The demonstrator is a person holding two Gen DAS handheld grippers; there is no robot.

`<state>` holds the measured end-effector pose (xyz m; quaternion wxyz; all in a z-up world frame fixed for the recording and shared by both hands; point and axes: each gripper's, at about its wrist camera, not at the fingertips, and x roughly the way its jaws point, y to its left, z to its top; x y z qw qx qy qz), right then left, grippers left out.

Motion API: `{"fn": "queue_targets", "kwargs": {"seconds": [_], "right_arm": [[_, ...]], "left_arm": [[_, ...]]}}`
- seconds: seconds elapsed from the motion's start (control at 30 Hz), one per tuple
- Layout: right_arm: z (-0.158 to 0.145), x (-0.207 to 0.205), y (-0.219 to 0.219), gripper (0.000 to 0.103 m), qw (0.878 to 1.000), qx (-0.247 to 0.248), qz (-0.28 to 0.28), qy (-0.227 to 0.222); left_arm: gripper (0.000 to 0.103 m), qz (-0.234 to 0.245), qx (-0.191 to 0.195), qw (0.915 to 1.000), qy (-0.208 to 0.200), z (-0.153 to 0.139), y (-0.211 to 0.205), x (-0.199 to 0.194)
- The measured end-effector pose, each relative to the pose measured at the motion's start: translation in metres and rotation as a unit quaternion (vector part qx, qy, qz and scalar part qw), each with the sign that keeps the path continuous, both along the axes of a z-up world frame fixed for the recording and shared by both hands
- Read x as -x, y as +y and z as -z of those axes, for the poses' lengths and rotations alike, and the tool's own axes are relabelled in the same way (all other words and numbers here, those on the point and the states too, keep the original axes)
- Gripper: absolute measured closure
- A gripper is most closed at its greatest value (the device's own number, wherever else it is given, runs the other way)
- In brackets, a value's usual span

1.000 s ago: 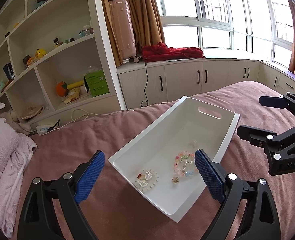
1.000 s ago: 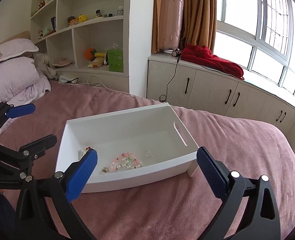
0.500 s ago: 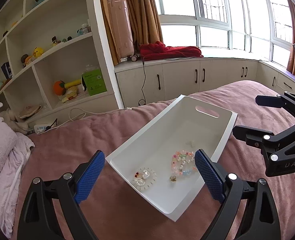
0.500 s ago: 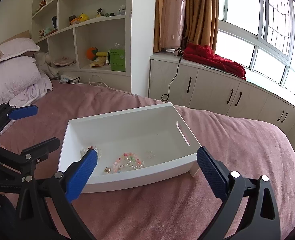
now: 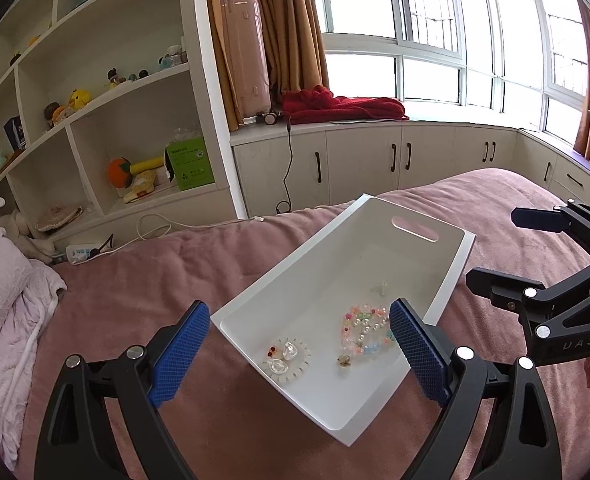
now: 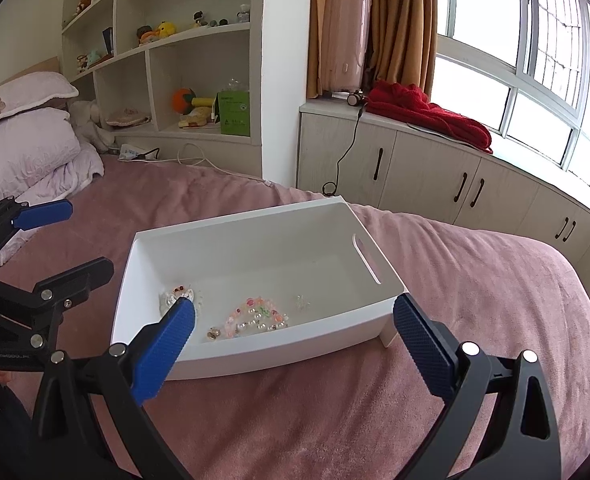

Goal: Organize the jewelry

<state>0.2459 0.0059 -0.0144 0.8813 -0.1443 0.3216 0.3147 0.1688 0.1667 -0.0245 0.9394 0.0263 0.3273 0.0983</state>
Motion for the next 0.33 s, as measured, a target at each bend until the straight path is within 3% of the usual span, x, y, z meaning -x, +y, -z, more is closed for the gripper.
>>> {"fn": "queue_targets", "kwargs": {"seconds": [0.23, 0.33], "right_arm": [[0.0005, 0.0005, 0.0, 0.005, 1.0, 0.0, -0.001, 0.0], [0.0006, 0.0007, -0.0005, 0.005, 1.0, 0.0, 0.001, 0.001]], "left_arm": [[0.011, 0.011, 0.015, 0.9997, 0.015, 0.0023, 0.0002, -0.0024], [0.011, 0.009, 0.0, 0.9998, 0.018, 0.004, -0.0042, -0.0027]]}}
